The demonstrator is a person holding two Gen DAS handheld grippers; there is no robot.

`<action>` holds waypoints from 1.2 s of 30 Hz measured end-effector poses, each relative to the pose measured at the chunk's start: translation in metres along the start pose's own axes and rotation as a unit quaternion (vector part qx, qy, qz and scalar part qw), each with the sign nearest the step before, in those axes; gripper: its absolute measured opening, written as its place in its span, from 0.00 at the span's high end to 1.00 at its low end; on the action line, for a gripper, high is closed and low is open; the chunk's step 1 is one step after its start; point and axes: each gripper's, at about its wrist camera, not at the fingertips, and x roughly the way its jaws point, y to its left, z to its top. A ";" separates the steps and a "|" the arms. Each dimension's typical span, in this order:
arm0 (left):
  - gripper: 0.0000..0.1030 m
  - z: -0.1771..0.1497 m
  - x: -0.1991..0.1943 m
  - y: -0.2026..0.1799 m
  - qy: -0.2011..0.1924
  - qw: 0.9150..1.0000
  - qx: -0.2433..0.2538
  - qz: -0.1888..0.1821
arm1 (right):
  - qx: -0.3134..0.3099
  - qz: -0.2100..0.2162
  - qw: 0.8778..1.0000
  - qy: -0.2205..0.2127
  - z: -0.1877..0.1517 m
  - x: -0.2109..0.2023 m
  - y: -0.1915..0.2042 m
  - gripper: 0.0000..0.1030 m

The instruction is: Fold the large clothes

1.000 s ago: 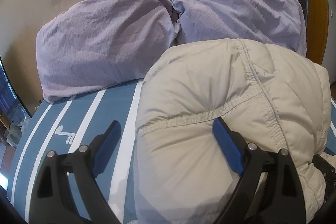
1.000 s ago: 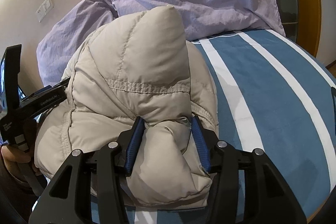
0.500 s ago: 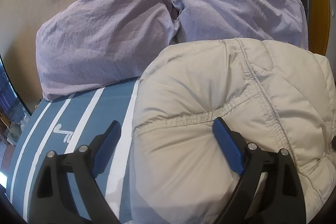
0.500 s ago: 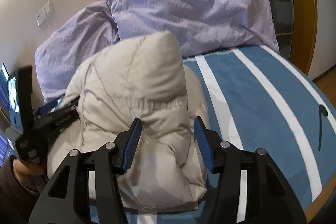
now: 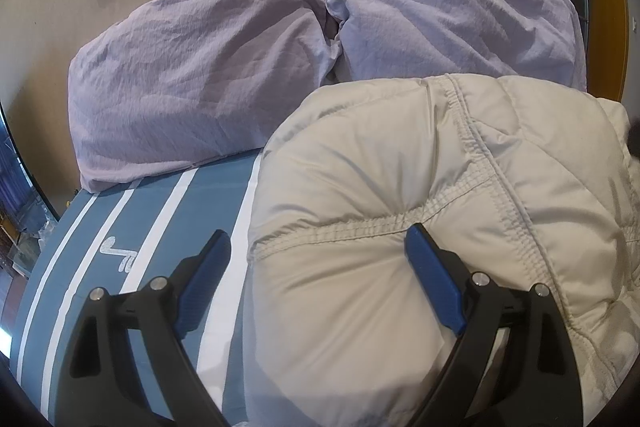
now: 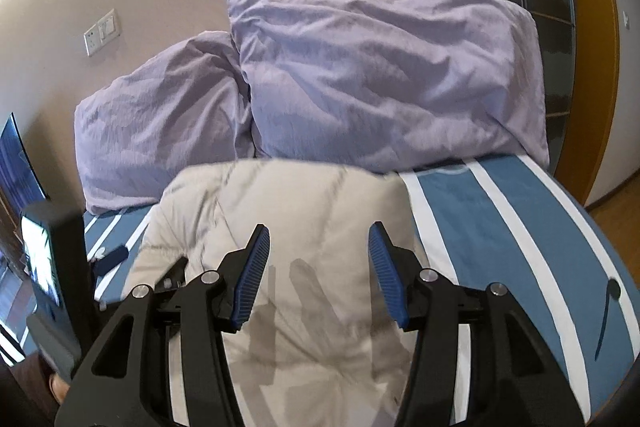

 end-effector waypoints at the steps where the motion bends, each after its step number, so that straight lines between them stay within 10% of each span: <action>1: 0.13 0.000 0.000 0.000 0.000 1.000 0.000 0.000 | -0.002 -0.003 1.000 -0.001 0.003 0.003 0.002 0.48; 36: 0.13 -0.002 0.001 -0.004 -0.008 0.999 -0.027 -0.033 | 0.024 -0.048 0.997 0.050 -0.026 0.083 -0.025 0.51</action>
